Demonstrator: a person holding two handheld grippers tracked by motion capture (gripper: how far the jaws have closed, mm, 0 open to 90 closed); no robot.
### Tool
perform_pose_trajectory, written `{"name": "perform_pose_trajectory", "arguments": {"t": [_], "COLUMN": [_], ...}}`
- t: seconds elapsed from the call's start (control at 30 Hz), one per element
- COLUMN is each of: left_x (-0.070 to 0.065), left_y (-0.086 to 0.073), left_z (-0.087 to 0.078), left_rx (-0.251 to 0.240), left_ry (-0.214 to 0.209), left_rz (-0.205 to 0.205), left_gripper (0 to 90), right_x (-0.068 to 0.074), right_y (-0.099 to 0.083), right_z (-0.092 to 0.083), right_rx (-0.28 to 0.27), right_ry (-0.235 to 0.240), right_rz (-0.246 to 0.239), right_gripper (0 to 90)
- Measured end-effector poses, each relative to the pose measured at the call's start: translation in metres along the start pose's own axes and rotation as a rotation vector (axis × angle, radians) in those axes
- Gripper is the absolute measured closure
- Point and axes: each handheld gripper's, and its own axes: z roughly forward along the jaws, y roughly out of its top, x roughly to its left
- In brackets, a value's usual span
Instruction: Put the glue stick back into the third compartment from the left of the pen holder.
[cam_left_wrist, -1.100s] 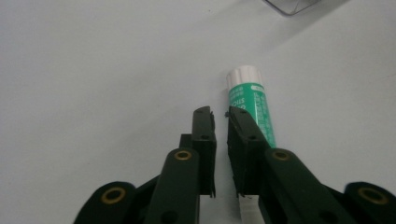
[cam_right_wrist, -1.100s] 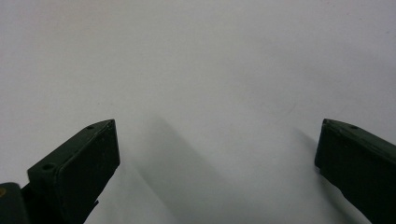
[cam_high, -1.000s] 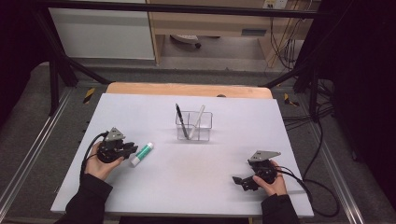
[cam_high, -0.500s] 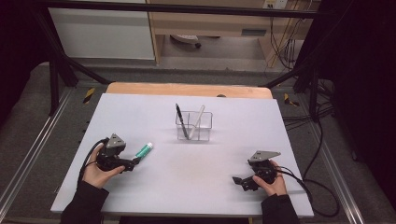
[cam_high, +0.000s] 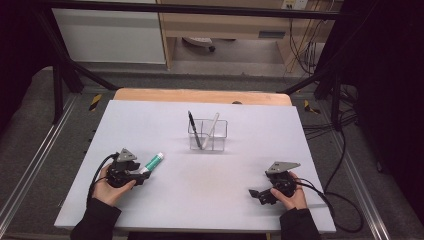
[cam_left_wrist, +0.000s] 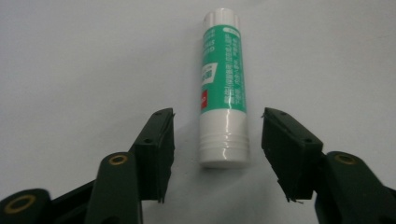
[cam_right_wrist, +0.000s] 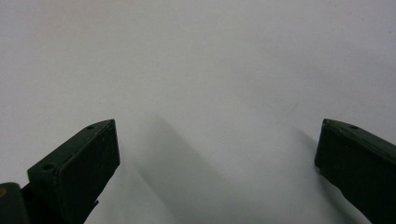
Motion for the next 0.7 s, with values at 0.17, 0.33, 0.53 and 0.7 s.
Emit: {"name": "perform_pose_trajectory", "arguments": {"t": [0.17,0.33,0.53,0.7], "left_x": [-0.0016,-0.0037,-0.0021,-0.0023], "left_y": [-0.0006,-0.0003,-0.0007,-0.0008], "left_z": [0.0038,0.0063,0.0062,0.0063], "left_rx": [0.013,0.019,0.020,0.020], "left_ry": [-0.004,-0.006,-0.007,-0.006], "left_rz": [-0.001,0.004,-0.004,-0.006], "left_gripper": [49.1,54.4,61.4,63.8], "right_x": [-0.0002,0.0000,0.0002,0.0001], "right_y": [-0.0002,0.0001,0.0000,0.0001], "right_z": [0.0005,-0.0003,-0.0002,-0.0004], "right_rx": [0.000,-0.001,0.001,0.000], "right_ry": [-0.001,0.000,0.000,0.000], "right_rz": [-0.004,0.000,0.001,0.000], "right_gripper": [0.6,0.6,0.6,0.6]}}
